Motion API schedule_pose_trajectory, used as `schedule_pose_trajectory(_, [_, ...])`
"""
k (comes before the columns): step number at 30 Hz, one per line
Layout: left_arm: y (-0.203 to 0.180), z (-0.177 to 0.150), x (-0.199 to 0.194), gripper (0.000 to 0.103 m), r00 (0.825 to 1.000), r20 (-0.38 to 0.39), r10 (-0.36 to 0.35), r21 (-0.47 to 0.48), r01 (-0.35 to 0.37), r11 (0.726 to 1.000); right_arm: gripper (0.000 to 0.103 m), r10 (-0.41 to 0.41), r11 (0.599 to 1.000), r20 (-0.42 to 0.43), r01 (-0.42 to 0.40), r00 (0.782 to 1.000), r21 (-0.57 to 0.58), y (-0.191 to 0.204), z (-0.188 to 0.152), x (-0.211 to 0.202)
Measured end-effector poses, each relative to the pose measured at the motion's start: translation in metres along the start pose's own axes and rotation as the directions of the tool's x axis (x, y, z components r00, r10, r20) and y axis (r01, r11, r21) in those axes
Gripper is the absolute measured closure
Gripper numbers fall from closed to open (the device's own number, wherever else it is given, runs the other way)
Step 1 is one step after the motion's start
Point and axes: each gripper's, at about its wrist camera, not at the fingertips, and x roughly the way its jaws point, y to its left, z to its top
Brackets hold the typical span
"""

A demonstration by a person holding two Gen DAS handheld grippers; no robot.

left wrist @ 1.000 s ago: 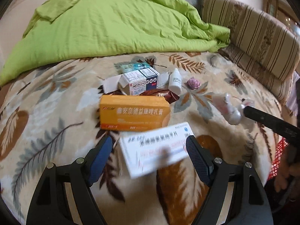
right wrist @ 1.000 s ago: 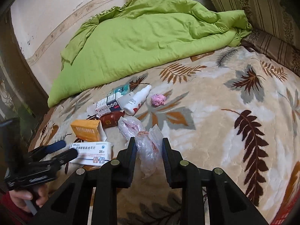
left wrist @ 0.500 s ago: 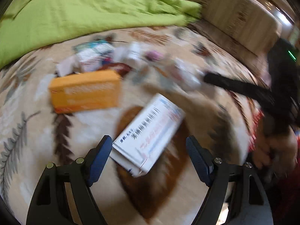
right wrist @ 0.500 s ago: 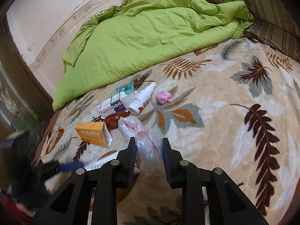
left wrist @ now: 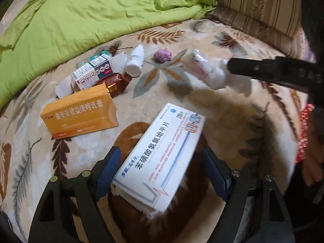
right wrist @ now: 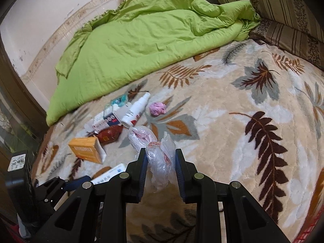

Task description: Collect trash

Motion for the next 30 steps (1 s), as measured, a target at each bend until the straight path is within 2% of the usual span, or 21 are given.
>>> schedule_pose_trajectory(5, [0.005,-0.008,0.007,0.023,0.999,0.028,0.015,-0.091,-0.012,0.996,0.074,-0.017,1.000,-0.080,0.017,0.997,-0.001,-0.003,-0.004,0.017])
schedule_pose_trajectory(8, [0.004,-0.012,0.008,0.023,0.998,0.048,0.029,-0.119,-0.023,0.993,0.072,-0.024,1.000,-0.092,0.023,0.995,-0.014,-0.001,-0.006,0.020])
schedule_pose_trajectory(16, [0.004,-0.010,0.013,0.016,0.999,0.021,0.029,-0.128,-0.026,0.991,0.067,-0.043,0.997,-0.115,0.036,0.992,-0.063,0.005,-0.010,0.023])
schedule_pose_trajectory(19, [0.004,-0.012,0.009,0.016,0.998,0.043,0.038,-0.131,-0.032,0.991,0.066,-0.046,0.997,-0.120,0.037,0.992,-0.070,0.006,-0.011,0.024])
schedule_pose_trajectory(20, [0.004,-0.016,0.006,0.022,0.996,0.068,0.057,-0.140,-0.047,0.989,0.066,-0.049,0.996,-0.122,0.040,0.991,-0.076,0.006,-0.011,0.024])
schedule_pose_trajectory(21, [0.004,-0.019,0.003,0.034,0.994,0.084,0.066,-0.147,-0.053,0.988,0.066,-0.051,0.996,-0.121,0.041,0.991,-0.082,0.007,-0.012,0.024])
schedule_pose_trajectory(22, [0.005,-0.021,0.000,0.040,0.992,0.100,0.080,-0.159,-0.064,0.985,0.067,-0.051,0.995,-0.120,0.041,0.992,-0.087,0.008,-0.012,0.024])
schedule_pose_trajectory(27, [0.016,-0.032,-0.014,0.045,0.980,0.135,0.146,-0.238,-0.111,0.965,0.073,-0.024,0.989,-0.089,0.011,0.996,-0.150,0.023,-0.014,0.019])
schedule_pose_trajectory(30, [0.022,-0.042,-0.034,0.045,0.960,0.180,0.213,-0.297,-0.154,0.942,0.073,0.034,0.983,-0.061,-0.044,0.998,-0.179,0.034,-0.014,0.013])
